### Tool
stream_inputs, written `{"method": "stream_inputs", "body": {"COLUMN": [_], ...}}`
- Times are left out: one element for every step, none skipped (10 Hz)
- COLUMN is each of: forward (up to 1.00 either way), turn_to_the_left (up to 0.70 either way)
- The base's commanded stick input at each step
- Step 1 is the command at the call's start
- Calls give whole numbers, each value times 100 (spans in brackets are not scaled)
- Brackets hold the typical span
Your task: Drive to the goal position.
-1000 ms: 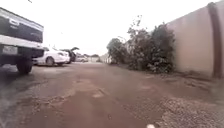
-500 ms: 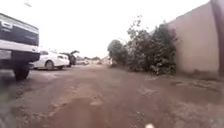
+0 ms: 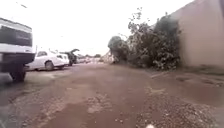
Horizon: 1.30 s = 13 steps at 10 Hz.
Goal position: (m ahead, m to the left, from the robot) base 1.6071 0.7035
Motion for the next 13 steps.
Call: {"method": "stream_inputs", "body": {"forward": [50, 50, 50, 50, 50, 50, 50, 50, 50, 50, 50, 50, 50], "turn_to_the_left": [0, 0, 0, 0, 0, 0, 0, 0, 0, 0, 0, 0, 0]}}
